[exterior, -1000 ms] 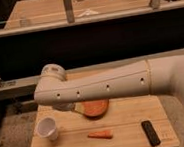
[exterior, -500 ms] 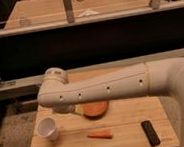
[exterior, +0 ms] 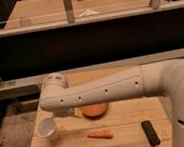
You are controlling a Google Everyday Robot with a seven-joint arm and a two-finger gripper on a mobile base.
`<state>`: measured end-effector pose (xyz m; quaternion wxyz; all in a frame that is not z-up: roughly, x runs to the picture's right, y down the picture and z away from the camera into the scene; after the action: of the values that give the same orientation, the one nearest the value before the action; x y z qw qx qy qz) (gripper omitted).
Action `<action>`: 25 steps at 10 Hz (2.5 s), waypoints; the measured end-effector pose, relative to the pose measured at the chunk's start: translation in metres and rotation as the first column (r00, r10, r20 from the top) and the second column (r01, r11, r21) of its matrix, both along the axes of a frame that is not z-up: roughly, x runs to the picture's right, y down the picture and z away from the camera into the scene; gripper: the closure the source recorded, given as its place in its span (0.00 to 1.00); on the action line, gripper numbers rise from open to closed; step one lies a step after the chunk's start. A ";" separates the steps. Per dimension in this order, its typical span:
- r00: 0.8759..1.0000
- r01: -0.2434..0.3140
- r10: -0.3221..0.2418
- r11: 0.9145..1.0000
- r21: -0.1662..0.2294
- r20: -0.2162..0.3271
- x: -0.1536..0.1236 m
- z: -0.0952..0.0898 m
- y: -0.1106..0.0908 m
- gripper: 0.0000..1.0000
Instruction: Place the ceramic cup in the ceramic bowl
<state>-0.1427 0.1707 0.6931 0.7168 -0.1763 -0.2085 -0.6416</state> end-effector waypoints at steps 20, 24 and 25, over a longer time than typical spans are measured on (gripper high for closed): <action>0.978 0.173 -0.165 0.983 -0.059 0.126 -0.034 0.027 0.044 0.31; 0.971 0.201 -0.189 0.977 -0.071 0.146 -0.044 0.030 0.052 0.34; 0.969 0.208 -0.195 0.975 -0.074 0.151 -0.046 0.031 0.054 0.38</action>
<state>-0.1890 0.2245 0.7240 0.6226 -0.1819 -0.2688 -0.7120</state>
